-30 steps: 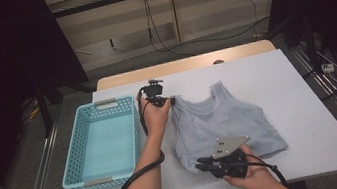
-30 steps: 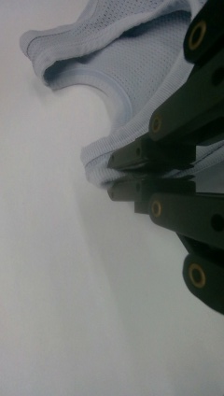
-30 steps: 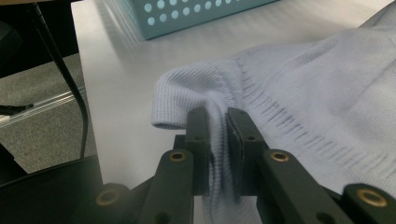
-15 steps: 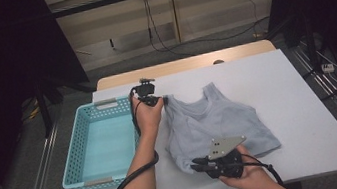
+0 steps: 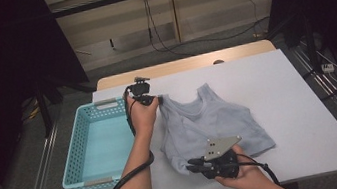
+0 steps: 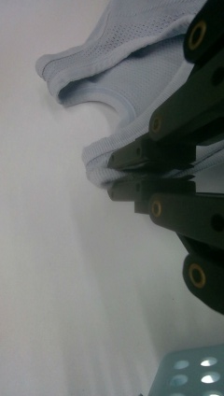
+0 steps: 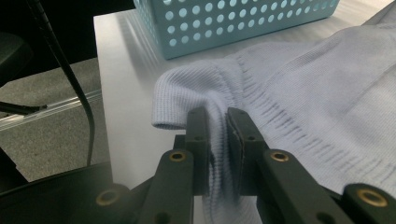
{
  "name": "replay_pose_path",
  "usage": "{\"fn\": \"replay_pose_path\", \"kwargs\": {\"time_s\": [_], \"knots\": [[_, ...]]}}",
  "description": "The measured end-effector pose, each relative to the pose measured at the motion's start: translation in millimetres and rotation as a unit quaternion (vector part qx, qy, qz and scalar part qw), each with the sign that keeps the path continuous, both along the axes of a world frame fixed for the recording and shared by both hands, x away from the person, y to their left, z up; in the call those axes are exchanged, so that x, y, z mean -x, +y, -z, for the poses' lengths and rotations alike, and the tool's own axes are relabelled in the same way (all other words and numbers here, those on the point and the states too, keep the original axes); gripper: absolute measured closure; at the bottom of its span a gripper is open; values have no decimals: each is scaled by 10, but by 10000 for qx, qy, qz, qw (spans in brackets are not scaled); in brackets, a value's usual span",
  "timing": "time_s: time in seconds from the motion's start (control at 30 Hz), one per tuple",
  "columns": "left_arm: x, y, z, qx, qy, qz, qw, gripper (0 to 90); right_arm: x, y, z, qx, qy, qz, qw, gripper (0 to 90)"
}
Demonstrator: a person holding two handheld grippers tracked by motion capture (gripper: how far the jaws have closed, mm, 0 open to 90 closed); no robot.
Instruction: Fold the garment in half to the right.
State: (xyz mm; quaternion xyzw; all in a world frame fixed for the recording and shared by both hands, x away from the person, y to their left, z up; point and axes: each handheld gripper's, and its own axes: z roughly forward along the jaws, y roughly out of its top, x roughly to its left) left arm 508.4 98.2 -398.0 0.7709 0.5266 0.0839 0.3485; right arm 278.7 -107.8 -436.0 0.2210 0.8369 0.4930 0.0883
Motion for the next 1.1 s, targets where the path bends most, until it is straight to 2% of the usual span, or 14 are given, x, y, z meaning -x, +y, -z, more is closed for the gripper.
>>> {"fn": "replay_pose_path", "kwargs": {"time_s": [0.37, 1.1], "knots": [[6, 63, -57, -21, 35, -35, 10000, 853, -4, 42, -5, -15, -30, -84, 10000, 803], [31, 209, -73, -42, 76, -209, 9997, 853, -26, 142, 3, -6, -27, -254, 9997, 804]]}}
